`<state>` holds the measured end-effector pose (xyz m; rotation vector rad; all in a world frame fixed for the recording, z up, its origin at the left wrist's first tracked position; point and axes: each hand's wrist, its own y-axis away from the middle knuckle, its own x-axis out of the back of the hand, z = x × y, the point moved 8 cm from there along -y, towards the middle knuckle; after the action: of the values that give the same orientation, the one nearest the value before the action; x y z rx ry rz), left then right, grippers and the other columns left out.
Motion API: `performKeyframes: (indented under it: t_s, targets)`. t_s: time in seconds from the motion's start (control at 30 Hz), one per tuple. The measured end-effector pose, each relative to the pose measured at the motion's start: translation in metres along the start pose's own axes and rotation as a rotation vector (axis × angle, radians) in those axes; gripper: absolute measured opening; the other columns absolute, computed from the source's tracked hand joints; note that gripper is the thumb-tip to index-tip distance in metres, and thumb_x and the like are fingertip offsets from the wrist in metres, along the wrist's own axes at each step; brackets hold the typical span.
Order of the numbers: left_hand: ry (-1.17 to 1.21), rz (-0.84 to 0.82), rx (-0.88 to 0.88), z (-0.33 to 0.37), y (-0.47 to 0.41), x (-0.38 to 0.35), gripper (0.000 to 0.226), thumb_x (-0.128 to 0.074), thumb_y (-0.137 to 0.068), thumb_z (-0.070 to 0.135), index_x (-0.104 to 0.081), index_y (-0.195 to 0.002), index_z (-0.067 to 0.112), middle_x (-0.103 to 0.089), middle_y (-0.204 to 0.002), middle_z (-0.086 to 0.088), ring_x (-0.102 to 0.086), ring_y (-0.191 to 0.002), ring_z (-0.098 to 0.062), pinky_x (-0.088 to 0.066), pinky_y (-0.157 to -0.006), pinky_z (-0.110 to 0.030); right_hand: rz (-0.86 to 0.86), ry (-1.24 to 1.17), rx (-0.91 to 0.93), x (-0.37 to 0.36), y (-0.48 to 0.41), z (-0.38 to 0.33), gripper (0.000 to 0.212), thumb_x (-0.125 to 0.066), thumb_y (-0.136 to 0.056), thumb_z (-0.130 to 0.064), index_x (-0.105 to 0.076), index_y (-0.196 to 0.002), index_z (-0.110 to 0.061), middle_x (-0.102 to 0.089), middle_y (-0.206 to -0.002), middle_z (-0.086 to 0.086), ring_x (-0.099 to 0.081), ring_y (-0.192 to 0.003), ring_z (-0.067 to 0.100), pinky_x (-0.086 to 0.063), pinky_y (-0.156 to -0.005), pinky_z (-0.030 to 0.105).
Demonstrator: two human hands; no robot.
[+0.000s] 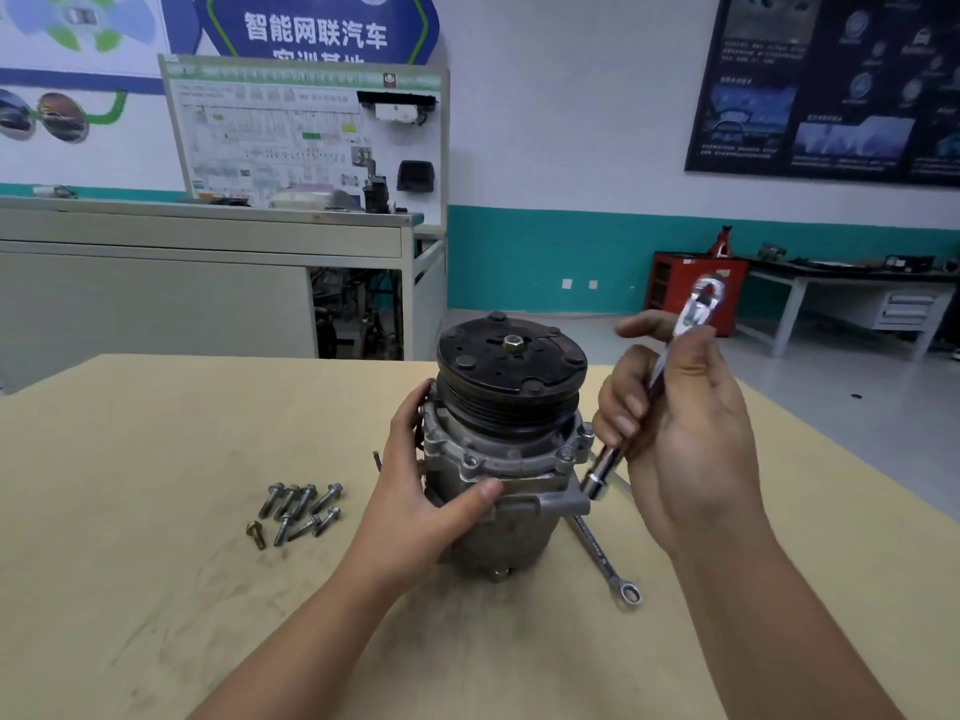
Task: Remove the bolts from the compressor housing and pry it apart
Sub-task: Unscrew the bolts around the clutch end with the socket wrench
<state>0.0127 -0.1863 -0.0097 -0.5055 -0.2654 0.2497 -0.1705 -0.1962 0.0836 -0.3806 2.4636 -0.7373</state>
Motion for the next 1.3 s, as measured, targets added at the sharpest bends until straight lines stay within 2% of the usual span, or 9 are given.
performKeyframes:
  t_s: [0.17,0.3,0.4,0.57,0.67,1.0,1.1,1.23,1.3]
  targets:
    - [-0.013,0.0,0.009,-0.002,0.001,0.001,0.084,-0.069,-0.057,0.063,-0.017,-0.123,0.072,-0.037,-0.14,0.027,-0.04,-0.121,0.019,-0.038,-0.089,0.001,-0.008,0.233,-0.376,0.012,0.017,0.023,0.045,-0.04,-0.086,-0.048,-0.055,-0.066,-0.011,-0.028,-0.048,-0.002,-0.021,-0.037,0.006,-0.015,-0.035,0.016]
    - [-0.013,0.008,0.005,-0.002,0.001,0.0,0.084,-0.072,-0.063,0.054,-0.017,-0.126,0.066,-0.038,-0.142,0.021,-0.04,-0.122,0.016,-0.036,-0.086,0.004,0.032,-0.051,-0.662,0.013,0.045,0.037,0.052,-0.037,-0.091,-0.045,-0.048,-0.051,-0.014,-0.024,-0.048,-0.004,-0.018,-0.034,0.004,-0.014,-0.03,0.013]
    - [-0.011,0.009,0.0,-0.001,0.002,-0.001,0.084,-0.071,-0.066,0.046,-0.017,-0.128,0.062,-0.038,-0.144,0.017,-0.041,-0.127,0.007,-0.035,-0.091,0.001,0.05,-0.238,-0.733,0.003,0.062,0.04,0.044,-0.042,-0.087,-0.039,-0.048,-0.052,-0.013,-0.024,-0.048,-0.005,-0.018,-0.034,0.003,-0.015,-0.028,0.014]
    - [0.015,0.001,-0.012,0.003,0.004,-0.002,0.09,-0.072,-0.068,0.044,-0.019,-0.14,0.047,-0.036,-0.146,0.015,-0.04,-0.13,0.004,-0.038,-0.106,-0.017,0.107,-0.374,-0.767,-0.013,0.076,0.041,0.03,-0.041,-0.085,-0.028,-0.045,-0.061,-0.011,-0.025,-0.051,-0.004,-0.024,-0.032,0.004,-0.017,-0.029,0.015]
    - [0.025,-0.001,-0.02,0.004,0.004,-0.002,0.089,-0.072,-0.068,0.041,-0.021,-0.141,0.043,-0.036,-0.146,0.012,-0.04,-0.132,-0.003,-0.037,-0.111,-0.03,0.172,-0.414,-0.786,-0.017,0.082,0.042,0.035,-0.037,-0.095,-0.028,-0.043,-0.065,-0.01,-0.026,-0.051,-0.003,-0.025,-0.033,0.004,-0.02,-0.028,0.014]
    - [0.029,-0.007,-0.004,0.005,0.006,0.0,0.098,-0.08,-0.069,0.047,-0.022,-0.147,0.034,-0.036,-0.149,0.01,-0.039,-0.134,-0.004,-0.035,-0.112,-0.035,0.304,-0.505,-0.728,-0.034,0.086,0.052,0.041,-0.036,-0.1,-0.03,-0.043,-0.066,-0.009,-0.029,-0.05,-0.002,-0.029,-0.032,0.006,-0.028,-0.028,0.015]
    - [0.043,-0.004,-0.006,0.006,0.006,0.002,0.097,-0.075,-0.065,0.048,-0.024,-0.145,0.036,-0.039,-0.147,0.009,-0.042,-0.132,-0.005,-0.036,-0.111,-0.029,0.343,-0.561,-0.705,-0.042,0.083,0.057,0.044,-0.037,-0.1,-0.033,-0.043,-0.065,-0.008,-0.031,-0.046,-0.001,-0.031,-0.031,0.007,-0.029,-0.029,0.015]
    - [0.036,0.017,-0.034,0.006,0.003,0.003,0.09,-0.084,-0.071,0.024,-0.028,-0.138,0.043,-0.045,-0.138,0.018,-0.047,-0.125,0.001,-0.039,-0.1,-0.01,0.446,-0.715,-0.605,-0.057,0.071,0.067,0.044,-0.038,-0.099,-0.037,-0.041,-0.064,-0.01,-0.032,-0.041,-0.002,-0.031,-0.028,0.007,-0.029,-0.03,0.011]
    - [0.057,0.025,-0.021,0.004,0.001,0.003,0.086,-0.085,-0.064,0.036,-0.03,-0.128,0.052,-0.048,-0.13,0.023,-0.052,-0.115,0.005,-0.038,-0.087,0.0,0.48,-0.797,-0.545,-0.064,0.067,0.071,0.044,-0.038,-0.099,-0.039,-0.041,-0.064,-0.011,-0.032,-0.041,-0.002,-0.031,-0.028,0.007,-0.03,-0.031,0.01]
